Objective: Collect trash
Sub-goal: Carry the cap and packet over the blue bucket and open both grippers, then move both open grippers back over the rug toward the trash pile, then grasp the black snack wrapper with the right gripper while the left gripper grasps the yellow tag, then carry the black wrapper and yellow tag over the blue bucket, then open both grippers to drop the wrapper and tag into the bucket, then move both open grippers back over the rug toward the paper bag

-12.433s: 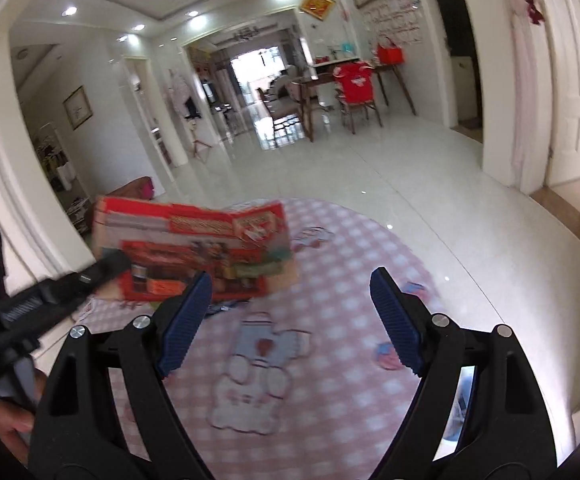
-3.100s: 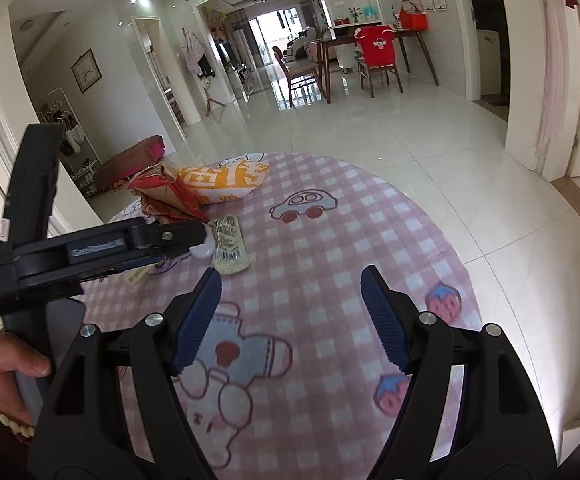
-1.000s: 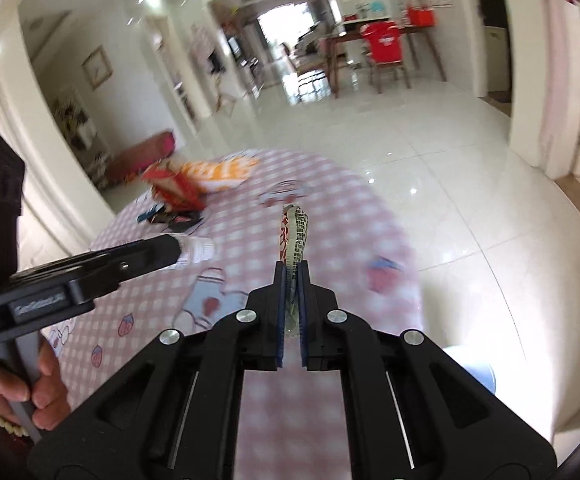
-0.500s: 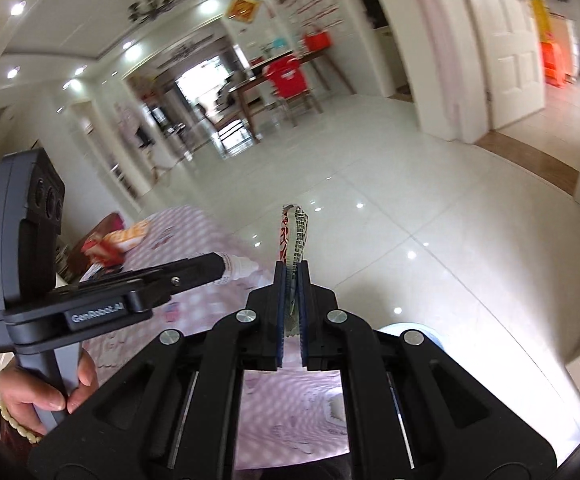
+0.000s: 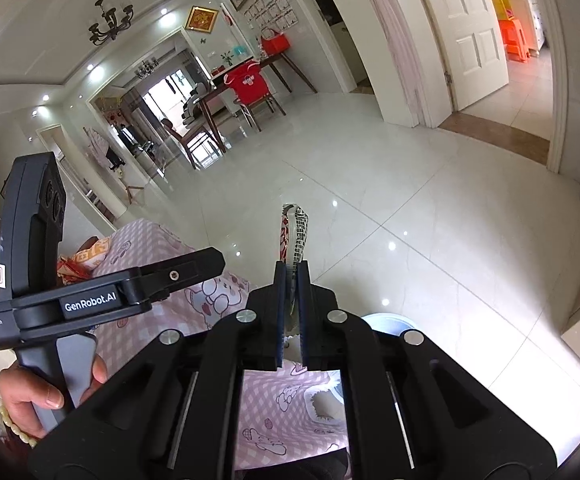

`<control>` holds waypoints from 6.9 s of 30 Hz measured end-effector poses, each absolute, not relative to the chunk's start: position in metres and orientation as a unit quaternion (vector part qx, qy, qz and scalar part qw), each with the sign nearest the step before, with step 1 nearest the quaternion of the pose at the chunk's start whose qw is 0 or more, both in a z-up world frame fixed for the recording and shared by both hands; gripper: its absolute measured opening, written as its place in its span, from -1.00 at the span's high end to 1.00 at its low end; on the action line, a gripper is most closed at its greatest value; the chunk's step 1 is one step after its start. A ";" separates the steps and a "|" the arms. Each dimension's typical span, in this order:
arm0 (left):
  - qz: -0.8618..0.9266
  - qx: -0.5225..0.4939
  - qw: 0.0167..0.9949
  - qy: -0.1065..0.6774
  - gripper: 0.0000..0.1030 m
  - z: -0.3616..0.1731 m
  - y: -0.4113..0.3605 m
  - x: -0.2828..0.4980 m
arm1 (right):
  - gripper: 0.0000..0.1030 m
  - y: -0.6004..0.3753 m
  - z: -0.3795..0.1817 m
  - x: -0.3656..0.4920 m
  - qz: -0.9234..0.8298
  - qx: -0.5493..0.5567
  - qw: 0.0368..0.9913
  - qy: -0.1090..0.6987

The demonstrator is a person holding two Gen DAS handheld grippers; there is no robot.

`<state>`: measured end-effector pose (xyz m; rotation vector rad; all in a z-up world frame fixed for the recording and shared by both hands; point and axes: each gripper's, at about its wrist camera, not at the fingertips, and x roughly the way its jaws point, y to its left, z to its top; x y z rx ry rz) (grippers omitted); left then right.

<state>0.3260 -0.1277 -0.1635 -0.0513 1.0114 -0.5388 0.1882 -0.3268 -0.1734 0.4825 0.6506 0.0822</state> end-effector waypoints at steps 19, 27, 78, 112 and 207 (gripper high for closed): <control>-0.221 -0.031 0.855 0.468 -0.47 -0.151 -0.097 0.319 | 0.89 -0.313 -0.173 0.193 0.053 0.230 0.917 0.320; -0.213 -0.036 0.858 0.466 -0.47 -0.148 -0.090 0.323 | 0.41 -0.313 -0.175 0.203 0.035 0.230 0.917 0.323; 0.062 -0.129 0.903 0.405 -0.56 -0.142 0.324 0.285 | -0.21 0.114 -0.163 0.333 0.299 -0.024 0.871 0.390; -0.024 -0.068 0.901 0.429 0.65 -0.147 0.236 0.317 | 0.64 0.029 -0.152 0.309 0.282 0.018 0.883 0.375; -0.199 0.021 0.883 0.425 -0.65 -0.118 -0.068 0.309 | -0.25 -0.292 -0.149 0.186 0.012 0.219 0.934 0.282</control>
